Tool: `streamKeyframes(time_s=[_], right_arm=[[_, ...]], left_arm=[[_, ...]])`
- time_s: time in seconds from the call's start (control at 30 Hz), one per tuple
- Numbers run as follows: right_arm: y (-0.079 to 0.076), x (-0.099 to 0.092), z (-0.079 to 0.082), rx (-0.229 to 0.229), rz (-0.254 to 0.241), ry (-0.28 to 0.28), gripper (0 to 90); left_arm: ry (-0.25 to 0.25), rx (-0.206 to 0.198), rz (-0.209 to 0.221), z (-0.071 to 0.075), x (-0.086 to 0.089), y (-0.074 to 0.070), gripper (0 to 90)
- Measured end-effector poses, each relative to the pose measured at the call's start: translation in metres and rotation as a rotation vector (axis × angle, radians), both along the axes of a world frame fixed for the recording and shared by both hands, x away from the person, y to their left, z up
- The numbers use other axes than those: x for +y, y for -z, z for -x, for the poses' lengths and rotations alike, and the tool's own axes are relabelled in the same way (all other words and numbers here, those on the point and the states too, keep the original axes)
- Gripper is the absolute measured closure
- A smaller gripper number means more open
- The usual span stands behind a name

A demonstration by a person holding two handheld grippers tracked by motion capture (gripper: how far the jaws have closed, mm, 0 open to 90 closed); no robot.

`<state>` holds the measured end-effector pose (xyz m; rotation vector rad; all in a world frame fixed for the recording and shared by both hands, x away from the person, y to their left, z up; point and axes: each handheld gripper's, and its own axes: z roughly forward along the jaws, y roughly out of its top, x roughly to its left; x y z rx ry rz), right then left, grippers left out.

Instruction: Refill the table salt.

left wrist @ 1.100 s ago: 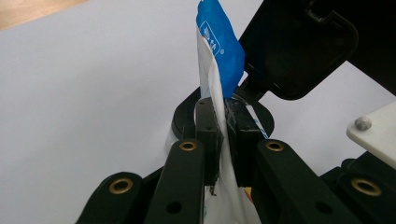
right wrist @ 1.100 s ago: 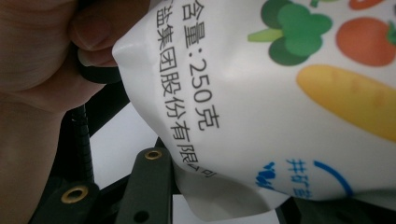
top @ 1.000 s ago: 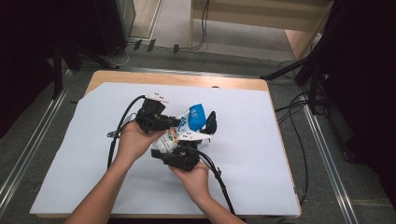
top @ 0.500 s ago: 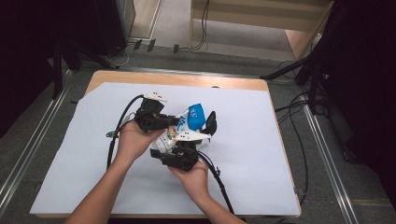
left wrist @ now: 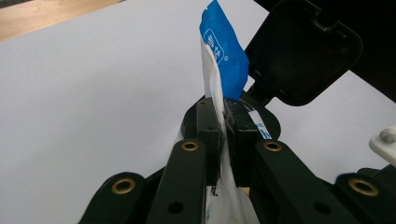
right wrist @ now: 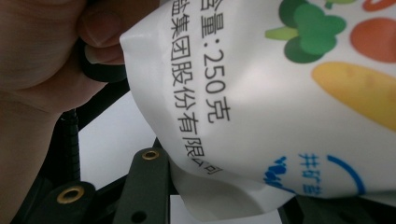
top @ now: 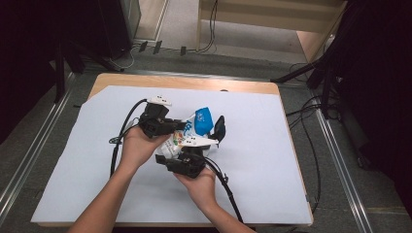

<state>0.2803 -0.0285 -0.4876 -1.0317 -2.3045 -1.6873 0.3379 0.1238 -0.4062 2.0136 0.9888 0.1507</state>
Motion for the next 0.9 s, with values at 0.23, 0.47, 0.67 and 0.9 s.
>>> streamKeyframes(time_s=[0.23, 0.47, 0.67, 0.9], right_arm=[[0.0009, -0.0007, -0.0004, 0.002, 0.009, -0.005, 66.5], [0.0016, -0.0010, -0.0025, 0.027, -0.011, -0.007, 67.0], [0.0021, -0.0007, -0.0040, 0.040, -0.027, -0.012, 67.5], [0.0021, 0.0000, -0.0048, 0.047, -0.042, -0.020, 67.6]], left_arm=[[-0.011, -0.004, -0.006, 0.0006, -0.0010, 0.0013, 86.8], [-0.019, 0.004, -0.005, -0.0010, -0.0009, 0.0017, 86.3], [-0.026, 0.005, -0.004, -0.0011, -0.0005, 0.0013, 86.2], [-0.028, -0.003, -0.013, -0.0004, 0.0005, -0.0002, 86.2]])
